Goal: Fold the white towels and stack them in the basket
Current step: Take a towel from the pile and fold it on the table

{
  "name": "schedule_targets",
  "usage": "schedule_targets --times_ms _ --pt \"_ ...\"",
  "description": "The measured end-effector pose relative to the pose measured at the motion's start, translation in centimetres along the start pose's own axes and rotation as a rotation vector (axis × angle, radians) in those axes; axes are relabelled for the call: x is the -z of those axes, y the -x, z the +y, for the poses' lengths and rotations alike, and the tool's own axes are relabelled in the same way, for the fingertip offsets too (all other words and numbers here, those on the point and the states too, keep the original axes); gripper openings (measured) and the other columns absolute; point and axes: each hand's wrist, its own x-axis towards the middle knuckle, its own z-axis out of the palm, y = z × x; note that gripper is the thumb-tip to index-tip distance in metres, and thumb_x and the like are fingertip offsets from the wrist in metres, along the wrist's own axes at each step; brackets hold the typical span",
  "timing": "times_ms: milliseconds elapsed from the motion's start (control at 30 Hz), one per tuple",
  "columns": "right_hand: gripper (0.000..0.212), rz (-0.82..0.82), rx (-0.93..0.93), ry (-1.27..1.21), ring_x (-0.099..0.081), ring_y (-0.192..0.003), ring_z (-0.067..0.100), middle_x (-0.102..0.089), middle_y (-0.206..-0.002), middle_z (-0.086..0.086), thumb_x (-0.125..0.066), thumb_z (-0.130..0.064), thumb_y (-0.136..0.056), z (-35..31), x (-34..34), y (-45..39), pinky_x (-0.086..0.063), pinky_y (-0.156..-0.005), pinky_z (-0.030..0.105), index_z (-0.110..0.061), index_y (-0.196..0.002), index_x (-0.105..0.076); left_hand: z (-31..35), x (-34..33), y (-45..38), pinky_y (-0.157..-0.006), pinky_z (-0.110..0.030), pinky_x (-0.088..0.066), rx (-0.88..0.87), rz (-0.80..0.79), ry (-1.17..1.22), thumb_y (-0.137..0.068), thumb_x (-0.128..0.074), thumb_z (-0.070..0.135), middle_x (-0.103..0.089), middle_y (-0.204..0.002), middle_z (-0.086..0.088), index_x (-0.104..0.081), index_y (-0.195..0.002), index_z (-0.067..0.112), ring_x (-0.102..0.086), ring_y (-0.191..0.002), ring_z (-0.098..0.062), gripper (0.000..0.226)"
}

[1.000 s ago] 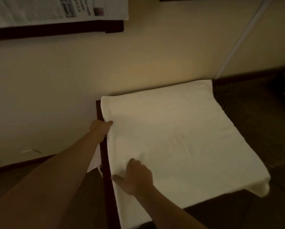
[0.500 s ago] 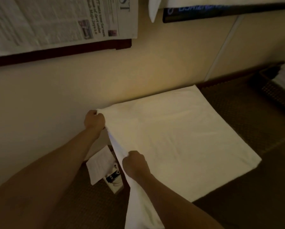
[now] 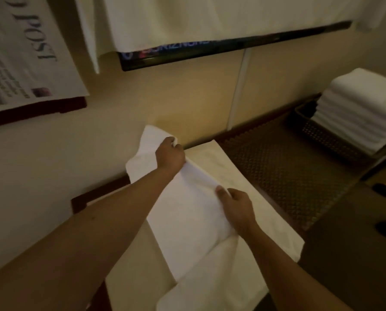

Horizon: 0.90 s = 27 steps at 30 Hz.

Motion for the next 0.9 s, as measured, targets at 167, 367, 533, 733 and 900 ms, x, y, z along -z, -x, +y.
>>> schedule_targets --times_ms 167,367,533,733,900 --pt "0.043 -0.061 -0.253 0.269 -0.065 -0.096 0.028 -0.071 -0.097 0.009 -0.050 -0.045 -0.101 8.6 5.9 -8.2 -0.049 -0.086 0.033 -0.009 -0.098 -0.073 2.4 -13.6 -0.6 -0.102 -0.029 -0.044 -0.037 -0.422 0.010 -0.100 -0.060 0.037 -0.061 -0.132 0.000 -0.043 -0.148 0.023 -0.057 -0.124 -0.024 0.053" --pt "0.055 -0.316 -0.301 0.473 -0.067 -0.104 0.030 -0.071 -0.112 0.010 -0.051 -0.062 -0.091 9.2 5.3 -20.1 -0.049 -0.088 0.031 -0.015 -0.114 -0.068 -4.4 -13.5 -5.5 -0.100 -0.026 -0.046 -0.165 -0.230 -0.213 -0.096 -0.065 0.018 -0.065 -0.123 0.003 -0.069 -0.119 0.019 -0.061 -0.114 -0.016 0.023" --pt "0.059 -0.372 -0.111 0.433 -0.065 -0.101 0.031 -0.068 -0.105 0.010 -0.056 -0.061 -0.091 4.7 -0.5 -30.1 -0.041 -0.075 0.028 -0.006 -0.109 -0.067 -10.0 -5.2 -11.9 -0.106 -0.043 -0.041 -0.083 -0.065 -0.768 -0.097 -0.059 0.019 -0.057 -0.142 -0.008 -0.059 -0.137 0.020 -0.054 -0.126 -0.033 0.040" --pt "0.025 -0.306 0.092 0.274 -0.062 -0.089 0.030 -0.062 -0.083 0.001 -0.062 -0.037 -0.096 2.1 -3.7 -35.2 -0.039 -0.071 0.030 -0.014 -0.086 -0.062 -11.8 -2.7 -15.4 -0.113 -0.042 -0.033 0.045 -0.251 -1.036 -0.098 -0.055 0.050 -0.040 -0.158 0.002 -0.038 -0.153 0.029 -0.036 -0.145 -0.024 0.061" --pt "0.022 -0.130 0.113 0.185 -0.063 -0.086 0.030 -0.064 -0.087 0.004 -0.055 -0.034 -0.101 4.6 -2.6 -34.1 -0.051 -0.076 0.038 -0.014 -0.094 -0.062 -12.1 -3.0 -15.7 -0.110 -0.041 -0.038 0.110 -0.226 -1.000 -0.093 -0.057 0.060 -0.049 -0.152 0.004 -0.052 -0.144 0.029 -0.045 -0.138 -0.023 0.060"
